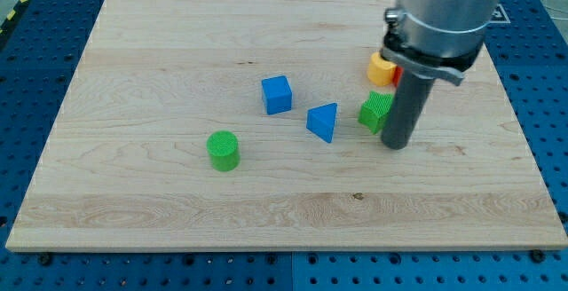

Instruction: Push the green star into the blue triangle

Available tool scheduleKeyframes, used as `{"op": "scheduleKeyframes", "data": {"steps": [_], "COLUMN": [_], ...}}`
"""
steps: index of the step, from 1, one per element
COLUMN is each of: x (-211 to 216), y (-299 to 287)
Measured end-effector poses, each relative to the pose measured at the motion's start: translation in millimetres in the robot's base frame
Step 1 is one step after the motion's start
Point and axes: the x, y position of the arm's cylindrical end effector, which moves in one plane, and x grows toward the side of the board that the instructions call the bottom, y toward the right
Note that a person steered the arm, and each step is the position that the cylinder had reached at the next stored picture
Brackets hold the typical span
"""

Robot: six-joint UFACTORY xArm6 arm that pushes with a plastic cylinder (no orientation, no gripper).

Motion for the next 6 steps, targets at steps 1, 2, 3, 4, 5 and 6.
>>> {"op": "scheduleKeyframes", "data": {"steps": [1,2,3,4,5,6], "x": [-21.9,-32.0,-39.3,-15.7,5.6,23.3], "y": [25.9,28.3,5.3,-30.9,-67.3,-82.1]}}
